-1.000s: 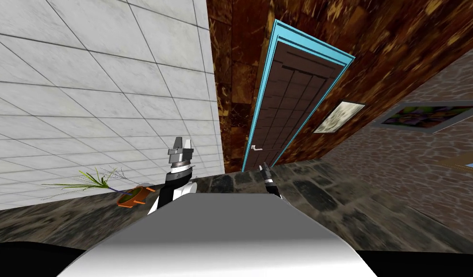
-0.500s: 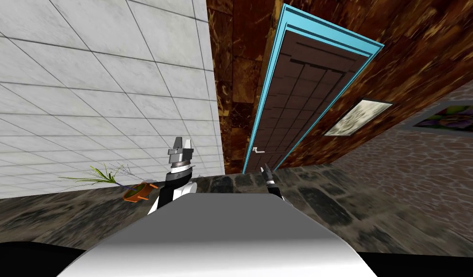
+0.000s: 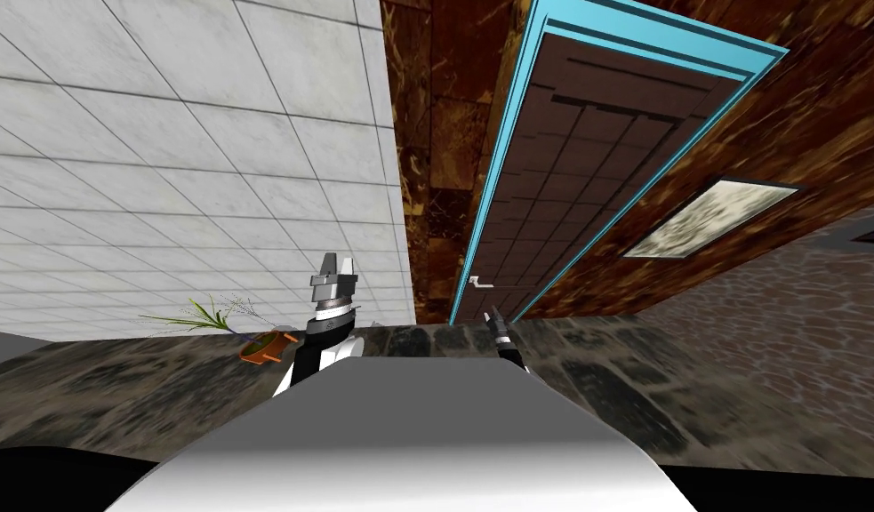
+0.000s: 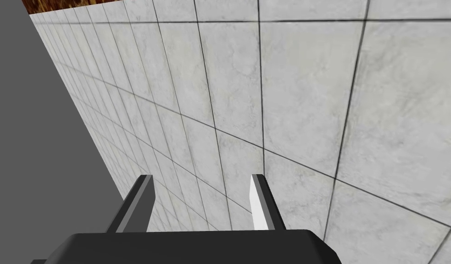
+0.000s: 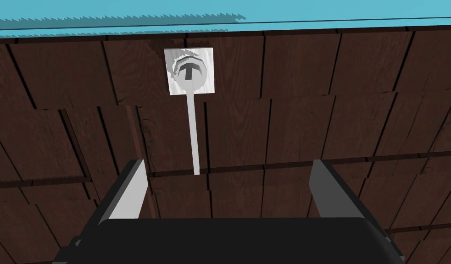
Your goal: Pull the door open
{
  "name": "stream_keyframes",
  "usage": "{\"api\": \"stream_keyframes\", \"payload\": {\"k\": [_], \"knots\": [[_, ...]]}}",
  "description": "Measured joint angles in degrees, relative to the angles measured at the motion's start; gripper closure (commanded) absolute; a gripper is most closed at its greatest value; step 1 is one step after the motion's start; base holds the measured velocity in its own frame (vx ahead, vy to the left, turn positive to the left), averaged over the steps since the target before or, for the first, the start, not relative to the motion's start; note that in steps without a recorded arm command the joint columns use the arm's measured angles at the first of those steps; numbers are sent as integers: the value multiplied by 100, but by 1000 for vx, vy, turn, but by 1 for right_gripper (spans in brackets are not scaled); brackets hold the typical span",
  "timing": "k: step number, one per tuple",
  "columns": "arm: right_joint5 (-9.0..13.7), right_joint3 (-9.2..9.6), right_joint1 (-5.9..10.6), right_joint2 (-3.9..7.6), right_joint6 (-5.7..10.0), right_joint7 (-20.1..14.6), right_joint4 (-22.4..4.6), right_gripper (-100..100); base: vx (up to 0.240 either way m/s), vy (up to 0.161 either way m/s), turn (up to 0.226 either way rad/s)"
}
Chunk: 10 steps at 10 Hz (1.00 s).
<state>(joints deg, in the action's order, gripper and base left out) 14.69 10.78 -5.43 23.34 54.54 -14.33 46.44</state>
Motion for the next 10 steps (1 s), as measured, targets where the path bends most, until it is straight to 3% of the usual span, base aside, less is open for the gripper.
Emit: {"api": "stream_keyframes", "payload": {"k": [3, 5, 8, 10], "knots": [[55, 55, 100, 80, 102, -64, -378, -100, 73, -70, 111], [99, 111, 219, 146, 240, -138, -802, -100, 110, -116, 184], [158, 133, 190, 226, 167, -140, -829, -100, 65, -51, 89], [229, -31, 336, 126, 86, -43, -976, -100, 165, -85, 269]]}}
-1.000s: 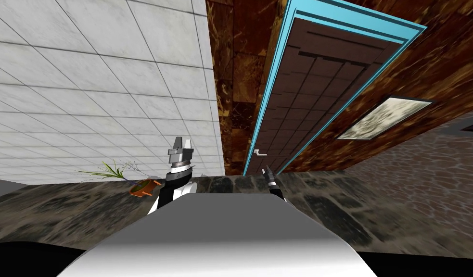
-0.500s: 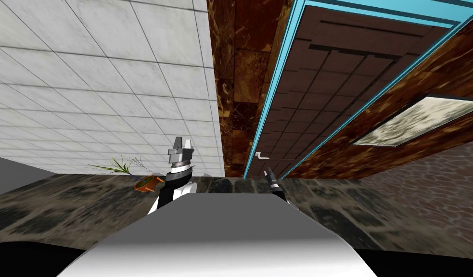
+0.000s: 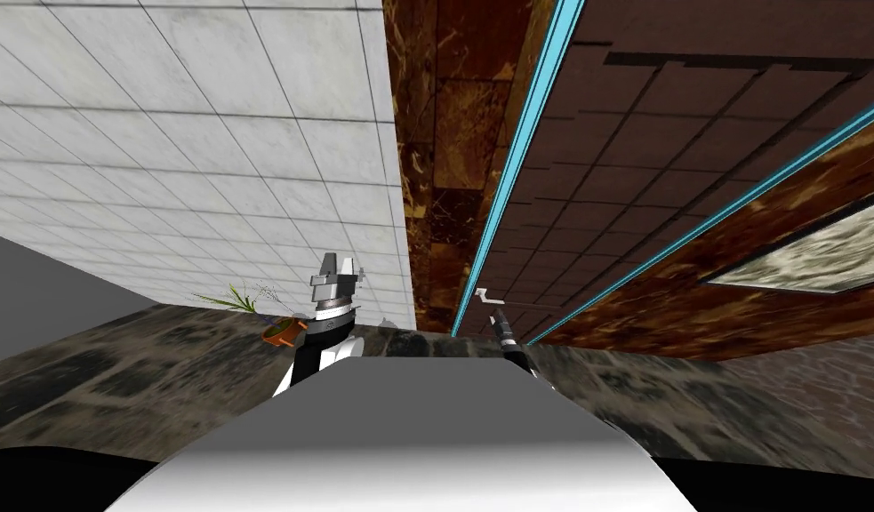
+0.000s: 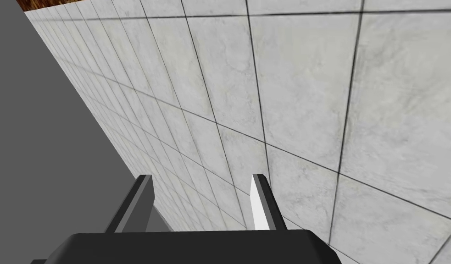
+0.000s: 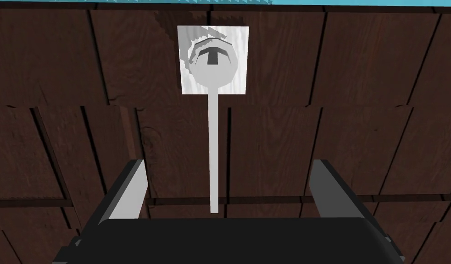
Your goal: Pull the door open
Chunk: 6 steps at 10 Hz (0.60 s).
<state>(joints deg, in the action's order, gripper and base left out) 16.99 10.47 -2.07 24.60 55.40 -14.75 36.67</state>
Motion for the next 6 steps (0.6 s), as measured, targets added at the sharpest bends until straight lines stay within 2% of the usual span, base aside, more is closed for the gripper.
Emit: {"api": "stream_keyframes", "payload": {"k": [2, 3, 4, 6], "knots": [[80, -188, 188, -128, -85, 133, -216, -100, 154, -81, 253], [116, -273, 270, -178, -136, 190, -294, -100, 69, -30, 38], [120, -282, 282, -182, -147, 202, -301, 100, -6, 1, -32], [120, -281, 282, -168, -128, 192, -287, 100, -24, 9, -8]]}}
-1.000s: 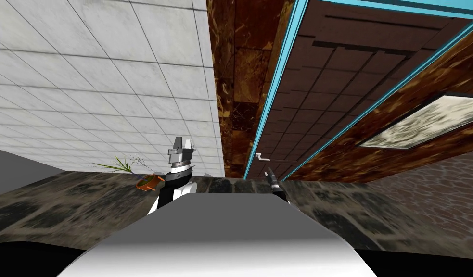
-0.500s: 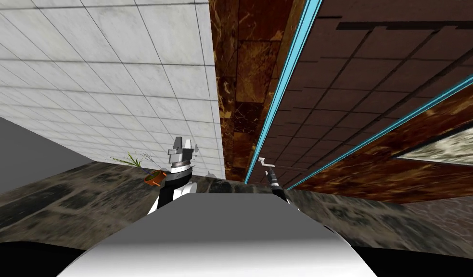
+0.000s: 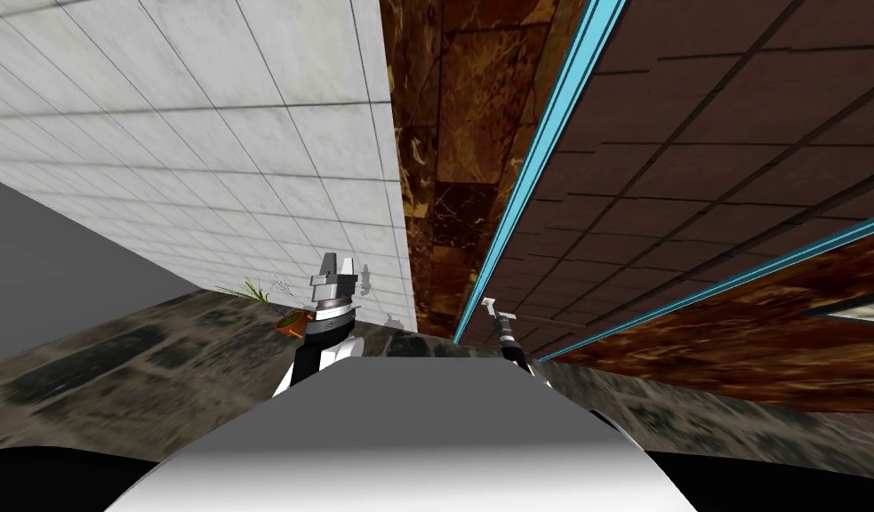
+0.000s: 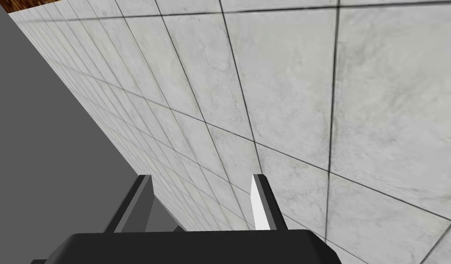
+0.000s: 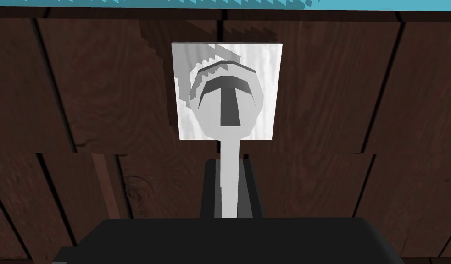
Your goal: Pull the door open
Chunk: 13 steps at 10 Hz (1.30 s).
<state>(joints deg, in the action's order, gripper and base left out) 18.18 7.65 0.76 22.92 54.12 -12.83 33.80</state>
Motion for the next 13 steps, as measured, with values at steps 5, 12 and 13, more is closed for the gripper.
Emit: {"api": "stream_keyframes", "payload": {"k": [5, 12, 13], "knots": [[-8, 41, -76, 50, 2, -28, 42, 100, -51, -16, 43], [-142, 500, -400, 388, 549, -459, 9, 100, -202, -58, 108], [-150, 519, -420, 384, 563, -472, -4, 100, -154, -83, 224]]}}
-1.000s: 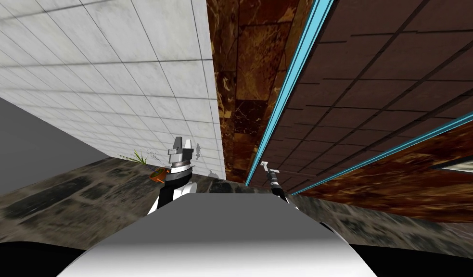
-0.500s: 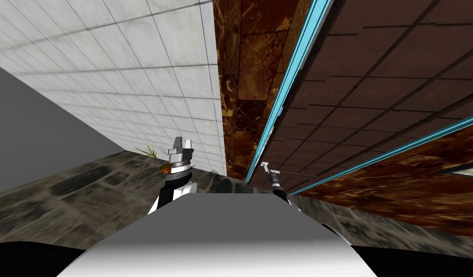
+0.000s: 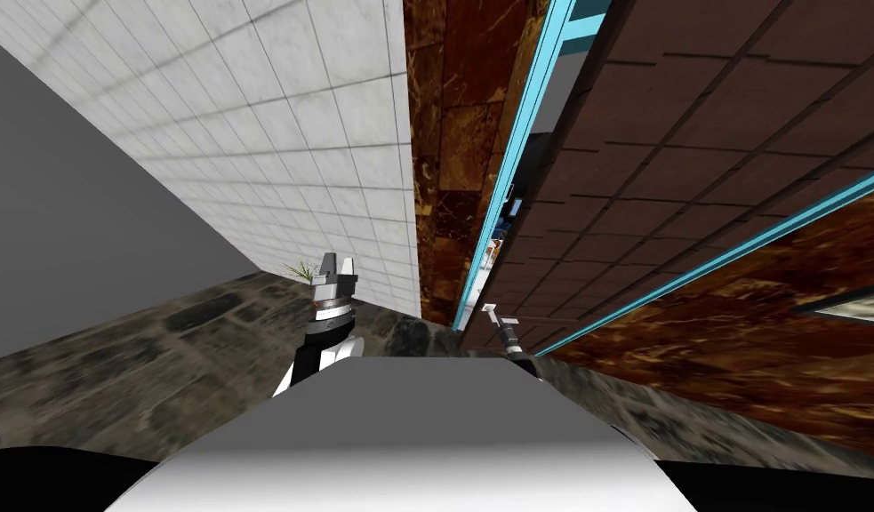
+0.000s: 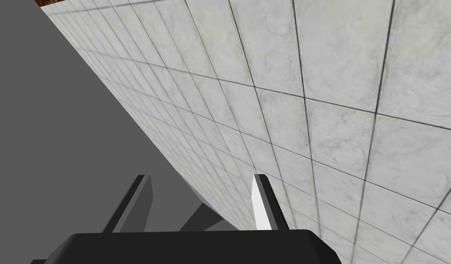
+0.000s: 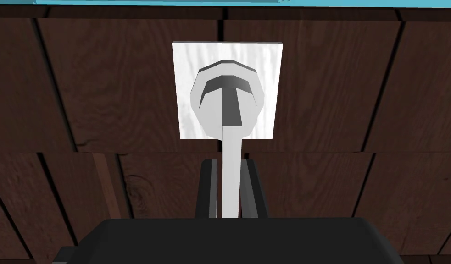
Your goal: Pull the door open
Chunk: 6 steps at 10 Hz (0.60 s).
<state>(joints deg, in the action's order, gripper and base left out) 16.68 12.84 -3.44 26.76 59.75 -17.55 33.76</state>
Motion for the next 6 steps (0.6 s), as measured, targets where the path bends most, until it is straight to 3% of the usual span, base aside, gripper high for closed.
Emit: {"api": "stream_keyframes", "payload": {"k": [3, 6], "knots": [[17, 119, -118, 115, 243, -106, -36, 100, -206, -70, 170], [32, 289, -288, 256, 601, -255, -140, 100, -259, -92, 201]]}}
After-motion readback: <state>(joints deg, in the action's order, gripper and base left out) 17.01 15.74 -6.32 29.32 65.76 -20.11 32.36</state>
